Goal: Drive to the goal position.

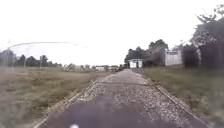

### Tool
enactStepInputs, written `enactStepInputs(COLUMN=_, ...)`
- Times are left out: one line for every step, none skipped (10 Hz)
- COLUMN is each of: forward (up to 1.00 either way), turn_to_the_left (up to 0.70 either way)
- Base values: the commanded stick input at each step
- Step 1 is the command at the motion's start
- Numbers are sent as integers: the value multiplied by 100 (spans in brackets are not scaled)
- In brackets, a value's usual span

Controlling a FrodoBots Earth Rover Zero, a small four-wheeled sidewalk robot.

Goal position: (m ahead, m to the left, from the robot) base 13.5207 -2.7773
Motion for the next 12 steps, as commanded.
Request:
enactStepInputs(forward=100, turn_to_the_left=-5)
enactStepInputs(forward=100, turn_to_the_left=-13)
enactStepInputs(forward=100, turn_to_the_left=-20)
enactStepInputs(forward=100, turn_to_the_left=-14)
enactStepInputs(forward=100, turn_to_the_left=-7)
enactStepInputs(forward=100, turn_to_the_left=0)
enactStepInputs(forward=100, turn_to_the_left=0)
enactStepInputs(forward=100, turn_to_the_left=0)
enactStepInputs(forward=100, turn_to_the_left=0)
enactStepInputs(forward=100, turn_to_the_left=0)
enactStepInputs(forward=100, turn_to_the_left=0)
enactStepInputs(forward=100, turn_to_the_left=0)
